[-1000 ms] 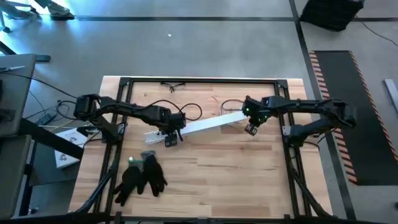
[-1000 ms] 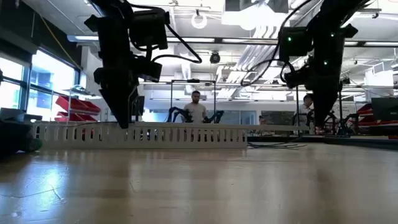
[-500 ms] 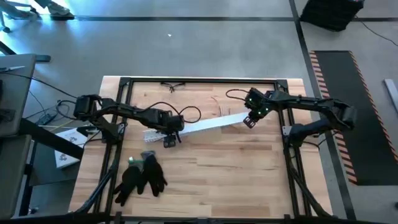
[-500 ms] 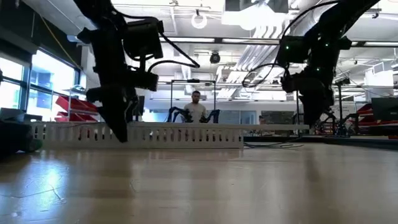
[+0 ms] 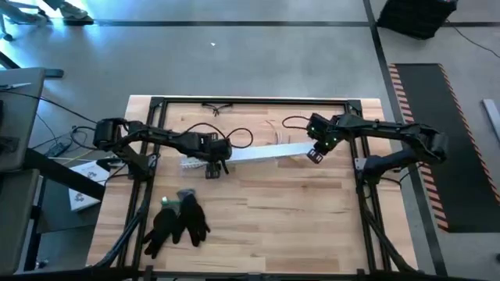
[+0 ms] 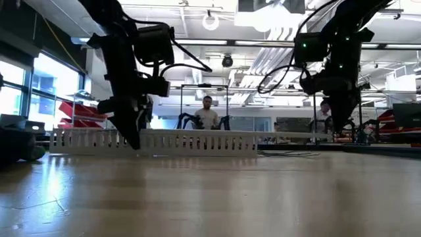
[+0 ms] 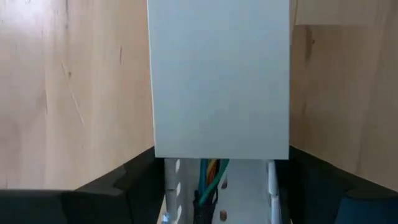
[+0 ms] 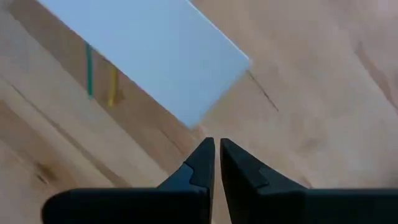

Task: Ziptie cables
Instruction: Close the white cable duct

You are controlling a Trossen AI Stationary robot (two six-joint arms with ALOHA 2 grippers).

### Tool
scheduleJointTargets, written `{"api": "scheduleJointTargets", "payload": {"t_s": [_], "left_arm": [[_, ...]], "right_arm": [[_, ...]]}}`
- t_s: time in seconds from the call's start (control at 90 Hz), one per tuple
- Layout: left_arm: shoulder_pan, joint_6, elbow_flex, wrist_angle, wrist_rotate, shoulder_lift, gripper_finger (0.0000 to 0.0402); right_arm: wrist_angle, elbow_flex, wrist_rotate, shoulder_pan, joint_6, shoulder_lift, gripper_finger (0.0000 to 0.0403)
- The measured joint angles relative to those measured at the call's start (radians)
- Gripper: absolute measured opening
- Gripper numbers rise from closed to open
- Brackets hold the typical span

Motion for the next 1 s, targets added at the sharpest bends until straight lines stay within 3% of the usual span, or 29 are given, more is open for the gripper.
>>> {"api": "scheduleJointTargets", "payload": {"t_s": [0.156, 0.5, 0.578, 0.7, 0.811, 0.9, 1.0], "left_arm": [[0.000, 0.000, 0.000, 0.001, 0.000, 0.000, 0.0247], [0.000, 0.012, -0.001, 0.092, 0.010, 0.000, 0.0247], [0.000, 0.010, -0.001, 0.090, 0.010, 0.000, 0.0247], [0.000, 0.008, -0.001, 0.068, 0.010, 0.000, 0.0247], [0.000, 0.008, -0.001, 0.067, 0.010, 0.000, 0.0247], [0.000, 0.008, -0.001, 0.075, 0.011, 0.000, 0.0247], [0.000, 0.008, -0.001, 0.079, 0.011, 0.000, 0.0247]], "right_arm": [[0.011, -0.006, 0.053, -0.009, 0.001, 0.000, 0.0011], [0.357, -0.052, -0.093, 0.006, 0.008, 0.007, 0.0011], [0.306, -0.023, -0.080, 0.022, -0.001, 0.006, 0.0011], [0.122, 0.018, 0.066, 0.033, 0.042, 0.005, 0.0011], [-0.041, 0.012, 0.113, 0.018, 0.122, 0.006, 0.0011], [-0.022, -0.036, 0.107, 0.003, 0.132, 0.007, 0.0011], [0.116, -0.092, 0.091, -0.012, 0.123, 0.008, 0.0011]]}}
